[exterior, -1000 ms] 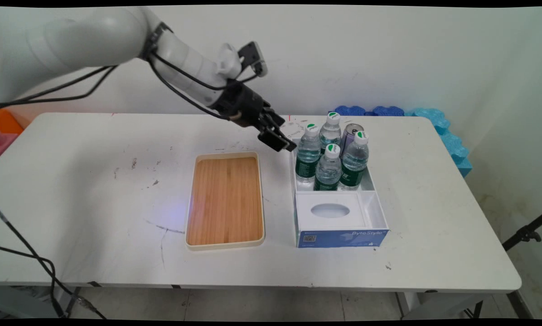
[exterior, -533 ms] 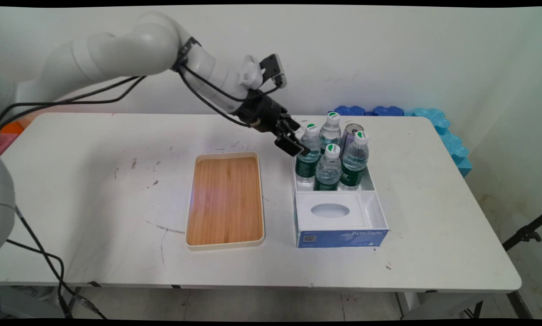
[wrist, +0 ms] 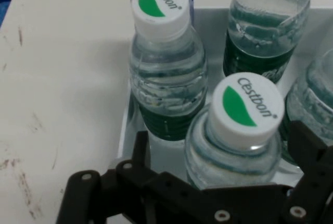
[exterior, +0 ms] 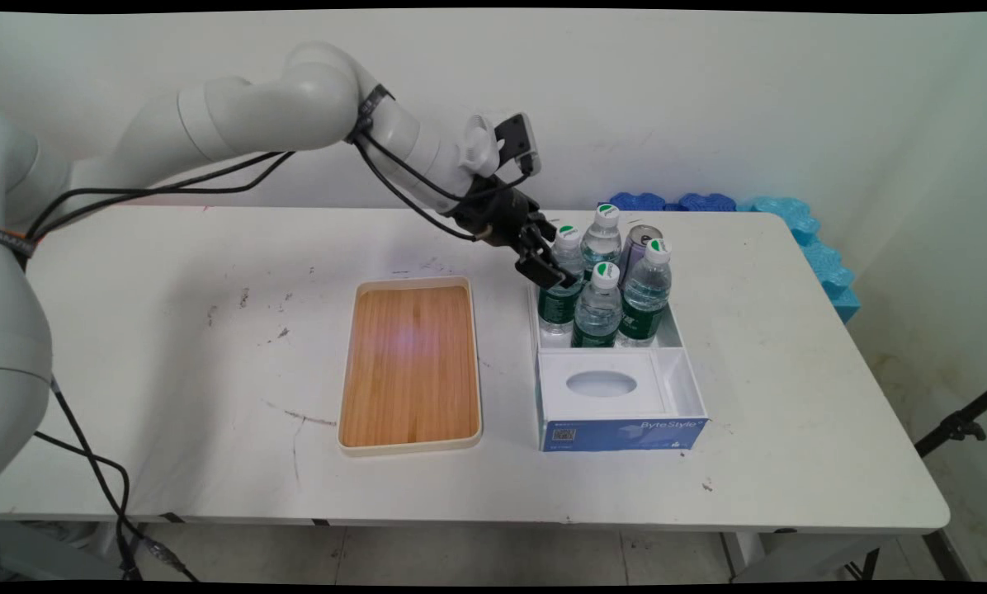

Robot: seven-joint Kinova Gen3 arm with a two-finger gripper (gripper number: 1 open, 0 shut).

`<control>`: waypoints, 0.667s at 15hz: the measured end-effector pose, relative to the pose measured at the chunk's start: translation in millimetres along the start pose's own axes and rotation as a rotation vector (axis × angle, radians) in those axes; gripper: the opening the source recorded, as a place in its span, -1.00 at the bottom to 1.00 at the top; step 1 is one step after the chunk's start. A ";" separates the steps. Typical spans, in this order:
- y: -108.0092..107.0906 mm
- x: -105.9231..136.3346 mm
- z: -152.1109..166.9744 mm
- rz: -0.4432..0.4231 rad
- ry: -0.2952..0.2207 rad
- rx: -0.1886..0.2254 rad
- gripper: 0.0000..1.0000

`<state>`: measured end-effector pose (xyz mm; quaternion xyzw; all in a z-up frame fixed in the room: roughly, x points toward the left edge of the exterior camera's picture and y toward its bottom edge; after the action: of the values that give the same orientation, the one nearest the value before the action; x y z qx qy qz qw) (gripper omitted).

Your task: Pick up the green bottle from the white box, then place the picked object on the tray

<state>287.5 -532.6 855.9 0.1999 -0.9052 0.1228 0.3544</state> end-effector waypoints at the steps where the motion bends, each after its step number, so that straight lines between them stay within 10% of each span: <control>1: -1.1 -0.4 2.8 0.005 0.000 0.000 1.00; 2: -2.0 -0.6 5.4 0.009 0.000 -0.001 1.00; 3: -2.7 -0.9 7.4 0.013 0.001 -0.002 -1.00; 10: -2.1 0.3 8.2 0.027 0.011 -0.011 -1.00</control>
<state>283.3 -537.5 850.3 0.1850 -0.9064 0.1236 0.3590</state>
